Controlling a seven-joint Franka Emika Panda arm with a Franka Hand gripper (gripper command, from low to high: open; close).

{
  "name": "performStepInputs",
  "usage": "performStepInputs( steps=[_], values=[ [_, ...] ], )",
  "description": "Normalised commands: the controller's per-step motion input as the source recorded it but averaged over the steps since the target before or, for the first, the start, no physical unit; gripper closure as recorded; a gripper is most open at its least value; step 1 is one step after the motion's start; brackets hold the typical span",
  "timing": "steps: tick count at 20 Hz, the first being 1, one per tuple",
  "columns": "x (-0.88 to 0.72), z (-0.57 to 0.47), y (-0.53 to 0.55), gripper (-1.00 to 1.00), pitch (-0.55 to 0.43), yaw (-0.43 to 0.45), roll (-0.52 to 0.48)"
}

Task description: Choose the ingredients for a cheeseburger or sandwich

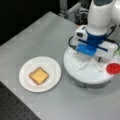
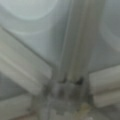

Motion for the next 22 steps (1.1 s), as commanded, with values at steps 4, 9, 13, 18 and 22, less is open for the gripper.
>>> performStepInputs(
  steps=[4,9,13,18,22],
  values=[
    [-0.11,-0.08,-0.11,-1.0,-0.01,0.244,0.007],
    [-0.14,-0.08,-0.11,-1.0,-0.001,0.253,0.041],
    [-0.15,-0.07,-0.11,-1.0,0.025,0.259,0.084],
    [-0.09,-0.05,-0.08,-1.0,0.065,0.23,0.103],
    [-0.07,-0.02,-0.08,-1.0,0.102,0.196,0.134]
  ],
)
